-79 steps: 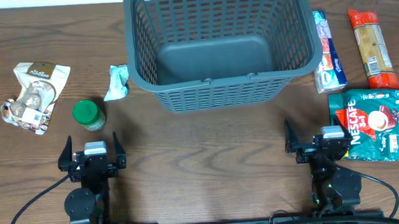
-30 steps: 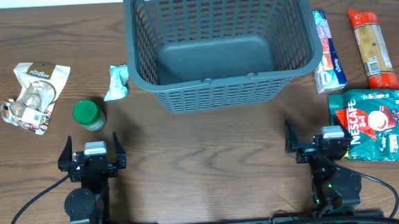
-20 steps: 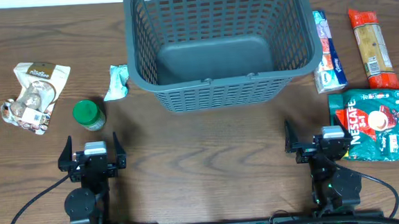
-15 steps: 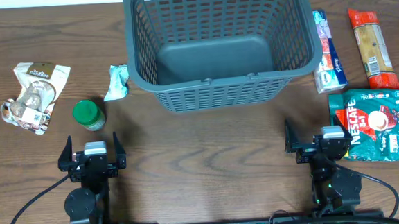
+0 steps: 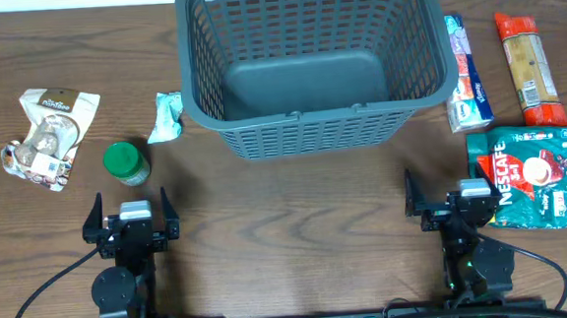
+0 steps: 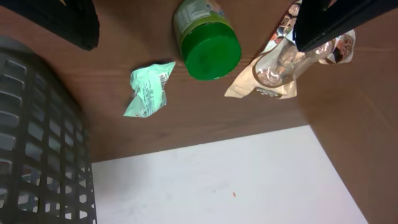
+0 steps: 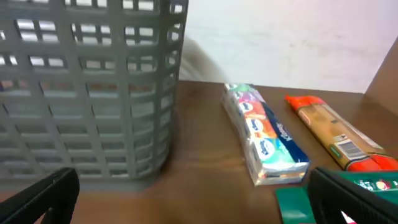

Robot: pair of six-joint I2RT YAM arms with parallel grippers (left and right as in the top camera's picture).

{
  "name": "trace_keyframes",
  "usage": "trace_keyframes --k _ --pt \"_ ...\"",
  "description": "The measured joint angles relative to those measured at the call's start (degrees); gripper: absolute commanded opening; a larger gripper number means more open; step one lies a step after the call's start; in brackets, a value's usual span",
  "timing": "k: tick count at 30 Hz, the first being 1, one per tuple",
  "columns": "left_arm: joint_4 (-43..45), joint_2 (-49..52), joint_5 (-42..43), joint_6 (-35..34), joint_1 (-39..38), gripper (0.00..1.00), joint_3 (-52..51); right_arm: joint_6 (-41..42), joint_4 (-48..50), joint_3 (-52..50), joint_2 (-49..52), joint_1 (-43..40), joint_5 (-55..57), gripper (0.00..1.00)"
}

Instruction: Pack container

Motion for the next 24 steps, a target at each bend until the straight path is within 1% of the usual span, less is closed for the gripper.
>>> trace_keyframes --k 3,7,12,17,21,24 --pt "0.00 0.00 0.00 0.00 0.00 0.99 0.00 2.99 -0.26 0.07 0.00 0.00 0.02 0.99" --pt "0.00 0.00 0.00 0.00 0.00 0.99 0.00 5.22 -3.52 1.36 0.26 0.00 1.09 0.99" --pt "0.00 0.00 0.00 0.00 0.00 0.99 0.00 6.27 -8.52 9.35 5.03 -0.50 5.95 0.99" --pt "0.00 0.00 0.00 0.02 0.00 0.99 0.00 6.64 -12.70 25.79 16.06 -3.37 9.64 0.99" --pt "0.00 -0.02 0.07 0.00 0.00 0.99 0.00 6.71 -25.24 44.63 29.64 -6.60 10.47 0.99" --pt "-0.02 -0.02 0.15 0.02 0.00 0.99 0.00 5.11 -39.32 62.01 41.81 -9.05 9.33 0.99"
